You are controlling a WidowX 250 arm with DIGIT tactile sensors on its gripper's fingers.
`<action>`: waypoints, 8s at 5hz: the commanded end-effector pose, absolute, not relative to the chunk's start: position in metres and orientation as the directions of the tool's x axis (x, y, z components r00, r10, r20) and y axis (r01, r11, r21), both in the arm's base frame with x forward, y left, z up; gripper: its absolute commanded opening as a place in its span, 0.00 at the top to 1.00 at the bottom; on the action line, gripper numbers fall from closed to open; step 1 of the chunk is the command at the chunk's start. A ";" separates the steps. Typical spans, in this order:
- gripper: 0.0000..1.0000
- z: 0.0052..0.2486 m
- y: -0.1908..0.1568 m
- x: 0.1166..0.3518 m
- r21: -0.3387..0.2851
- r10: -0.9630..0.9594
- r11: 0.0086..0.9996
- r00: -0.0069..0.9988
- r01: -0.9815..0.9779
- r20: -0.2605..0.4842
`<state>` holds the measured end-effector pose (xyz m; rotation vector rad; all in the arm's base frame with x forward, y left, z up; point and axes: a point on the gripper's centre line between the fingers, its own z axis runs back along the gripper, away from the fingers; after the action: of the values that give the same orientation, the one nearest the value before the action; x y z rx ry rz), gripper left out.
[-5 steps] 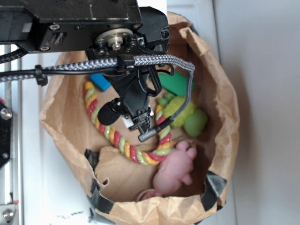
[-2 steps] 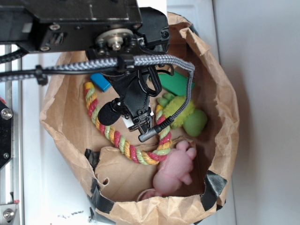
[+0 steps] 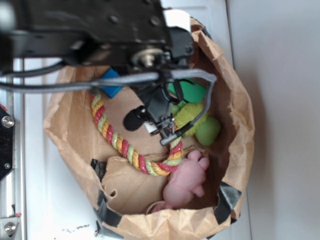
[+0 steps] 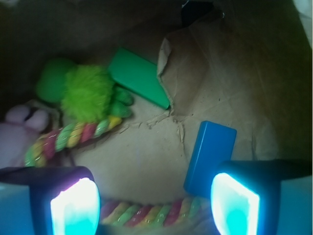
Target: Grab the blue block.
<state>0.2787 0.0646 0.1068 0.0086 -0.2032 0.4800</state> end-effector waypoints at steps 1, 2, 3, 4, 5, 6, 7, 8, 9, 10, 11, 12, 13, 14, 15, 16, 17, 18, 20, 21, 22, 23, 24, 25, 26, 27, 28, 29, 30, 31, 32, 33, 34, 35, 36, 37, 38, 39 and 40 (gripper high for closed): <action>0.00 0.102 0.085 0.281 -0.042 0.492 0.867 0.837 -0.497 0.241; 0.00 0.104 0.095 0.277 -0.051 0.507 0.857 0.824 -0.512 0.252; 0.00 0.107 0.101 0.272 -0.063 0.525 0.848 0.815 -0.527 0.245; 0.00 0.105 0.110 0.269 -0.101 0.570 0.820 0.792 -0.563 0.219; 0.00 0.104 0.113 0.265 -0.141 0.600 0.800 0.774 -0.583 0.203; 0.00 0.096 0.113 0.259 -0.166 0.611 0.791 0.763 -0.588 0.210; 0.00 0.083 0.102 0.253 -0.155 0.596 0.803 0.764 -0.576 0.247; 0.00 0.072 0.096 0.251 -0.137 0.587 0.808 0.763 -0.573 0.271; 0.00 0.070 0.098 0.251 -0.139 0.588 0.807 0.761 -0.574 0.275; 0.00 0.072 0.110 0.254 -0.151 0.607 0.793 0.746 -0.590 0.272; 0.00 0.070 0.116 0.254 -0.137 0.610 0.790 0.746 -0.597 0.267; 0.00 0.060 0.117 0.255 -0.113 0.608 0.789 0.740 -0.604 0.289; 0.00 0.048 0.114 0.257 -0.073 0.601 0.787 0.735 -0.612 0.313; 0.00 0.043 0.112 0.255 -0.059 0.592 0.792 0.740 -0.608 0.320; 0.00 0.037 0.108 0.254 -0.053 0.569 0.805 0.745 -0.590 0.348; 0.00 0.037 0.107 0.255 -0.052 0.572 0.803 0.743 -0.594 0.348; 0.00 0.039 0.105 0.251 -0.058 0.579 0.800 0.742 -0.597 0.337; 0.00 0.054 0.101 0.249 -0.069 0.607 0.783 0.735 -0.618 0.303; 0.00 0.079 0.089 0.246 -0.071 0.627 0.769 0.727 -0.636 0.278; 0.00 0.075 0.089 0.249 -0.002 0.639 0.747 0.716 -0.665 0.281; 0.00 0.071 0.093 0.251 0.029 0.646 0.735 0.713 -0.677 0.273; 0.00 0.066 0.096 0.252 0.039 0.646 0.730 0.707 -0.682 0.289; 0.00 0.064 0.099 0.252 0.031 0.644 0.732 0.706 -0.681 0.294; 0.00 0.063 0.103 0.253 0.021 0.643 0.734 0.705 -0.679 0.299; 0.00 0.054 0.106 0.256 0.021 0.635 0.741 0.711 -0.671 0.302; 0.00 0.047 0.108 0.255 0.023 0.628 0.747 0.716 -0.665 0.303; 0.00 0.040 0.107 0.253 0.034 0.621 0.749 0.719 -0.661 0.312; 0.00 0.034 0.107 0.253 0.034 0.619 0.751 0.720 -0.660 0.315; 0.00 0.036 0.108 0.253 0.019 0.623 0.751 0.718 -0.660 0.312; 0.00 0.032 0.107 0.253 0.024 0.625 0.746 0.713 -0.665 0.317; 0.00 0.032 0.106 0.254 0.025 0.622 0.752 0.722 -0.659 0.304; 0.22 0.033 0.107 0.255 0.015 0.632 0.748 0.718 -0.664 0.292; 1.00 0.037 0.107 0.254 -0.003 0.641 0.740 0.704 -0.673 0.305; 1.00 0.038 0.107 0.253 -0.007 0.647 0.733 0.694 -0.680 0.315; 1.00 0.039 0.106 0.252 -0.013 0.645 0.734 0.690 -0.679 0.329; 1.00 0.061 0.104 0.257 -0.038 0.640 0.745 0.699 -0.666 0.320; 1.00 0.093 0.095 0.258 -0.080 0.599 0.790 0.737 -0.608 0.313; 1.00 0.121 0.085 0.262 -0.101 0.560 0.823 0.771 -0.558 0.302; 1.00 0.149 0.067 0.259 -0.086 0.400 0.915 0.856 -0.395 0.328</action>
<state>0.2543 0.0643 0.1329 -0.0090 -0.2898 0.4446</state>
